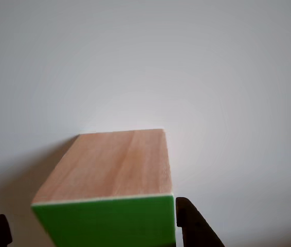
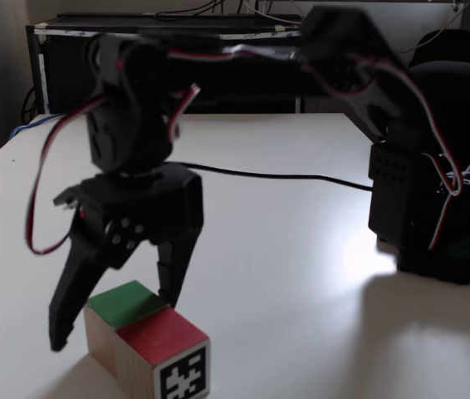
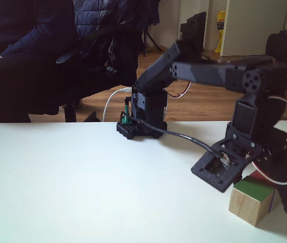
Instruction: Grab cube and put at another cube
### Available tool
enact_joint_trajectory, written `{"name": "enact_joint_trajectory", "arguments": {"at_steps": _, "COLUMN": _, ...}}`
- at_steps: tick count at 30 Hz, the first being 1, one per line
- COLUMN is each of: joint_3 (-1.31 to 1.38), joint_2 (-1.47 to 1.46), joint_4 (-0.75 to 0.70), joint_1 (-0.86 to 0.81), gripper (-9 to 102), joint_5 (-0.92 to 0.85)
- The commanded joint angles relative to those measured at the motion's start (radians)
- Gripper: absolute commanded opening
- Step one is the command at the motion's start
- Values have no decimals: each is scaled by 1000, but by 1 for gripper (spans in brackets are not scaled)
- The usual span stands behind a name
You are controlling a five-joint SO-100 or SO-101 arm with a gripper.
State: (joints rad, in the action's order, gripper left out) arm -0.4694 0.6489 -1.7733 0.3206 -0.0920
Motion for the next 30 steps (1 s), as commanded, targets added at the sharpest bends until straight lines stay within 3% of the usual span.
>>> {"name": "enact_joint_trajectory", "arguments": {"at_steps": 1, "joint_3": 135, "joint_2": -26, "joint_4": -34, "joint_1": -17, "gripper": 47, "joint_5": -5}}
{"name": "enact_joint_trajectory", "arguments": {"at_steps": 4, "joint_3": 144, "joint_2": -46, "joint_4": -34, "joint_1": -29, "gripper": 41, "joint_5": -25}}
{"name": "enact_joint_trajectory", "arguments": {"at_steps": 9, "joint_3": 172, "joint_2": -71, "joint_4": -34, "joint_1": -41, "gripper": 20, "joint_5": -43}}
{"name": "enact_joint_trajectory", "arguments": {"at_steps": 15, "joint_3": 175, "joint_2": -54, "joint_4": -34, "joint_1": -46, "gripper": 7, "joint_5": -35}}
{"name": "enact_joint_trajectory", "arguments": {"at_steps": 30, "joint_3": -83, "joint_2": 449, "joint_4": -34, "joint_1": 17, "gripper": 4, "joint_5": 69}}
